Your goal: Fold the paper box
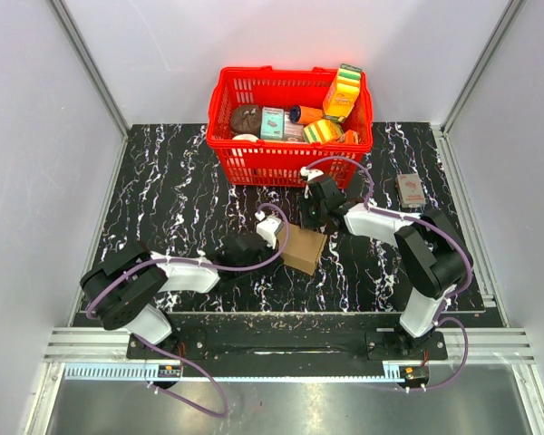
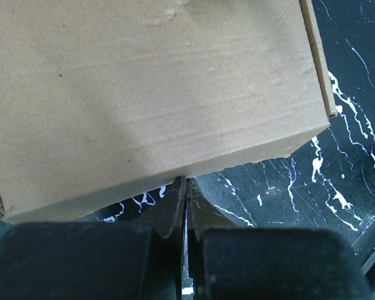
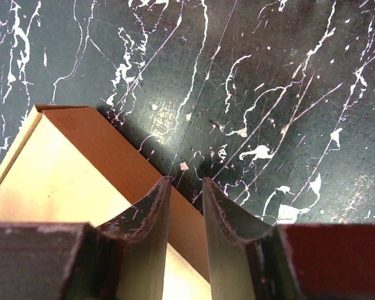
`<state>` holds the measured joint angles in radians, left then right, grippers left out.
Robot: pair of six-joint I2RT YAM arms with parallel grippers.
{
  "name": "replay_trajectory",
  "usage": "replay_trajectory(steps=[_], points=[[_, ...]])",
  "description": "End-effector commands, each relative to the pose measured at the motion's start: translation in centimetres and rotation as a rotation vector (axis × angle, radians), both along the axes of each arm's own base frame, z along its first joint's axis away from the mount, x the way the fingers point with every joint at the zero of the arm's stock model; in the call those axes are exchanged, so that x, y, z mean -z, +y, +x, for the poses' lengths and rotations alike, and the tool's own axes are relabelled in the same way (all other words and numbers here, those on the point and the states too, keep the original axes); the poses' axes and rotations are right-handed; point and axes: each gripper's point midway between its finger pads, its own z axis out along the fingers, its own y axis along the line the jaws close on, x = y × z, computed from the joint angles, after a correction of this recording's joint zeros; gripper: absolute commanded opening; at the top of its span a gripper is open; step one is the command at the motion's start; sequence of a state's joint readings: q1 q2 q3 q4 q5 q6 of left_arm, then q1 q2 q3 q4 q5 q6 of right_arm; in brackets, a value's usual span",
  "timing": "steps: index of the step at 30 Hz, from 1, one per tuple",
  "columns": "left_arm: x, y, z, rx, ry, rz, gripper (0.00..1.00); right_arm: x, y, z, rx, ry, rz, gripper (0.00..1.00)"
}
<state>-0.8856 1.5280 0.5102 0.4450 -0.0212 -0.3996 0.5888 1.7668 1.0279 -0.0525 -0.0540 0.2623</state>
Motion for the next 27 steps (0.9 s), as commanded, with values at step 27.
replay_trajectory(steps=[27], points=[[-3.2, 0.6, 1.2, -0.06, -0.115, -0.01, 0.0, 2.1, -0.7, -6.8, 0.028, 0.255, -0.014, 0.29]])
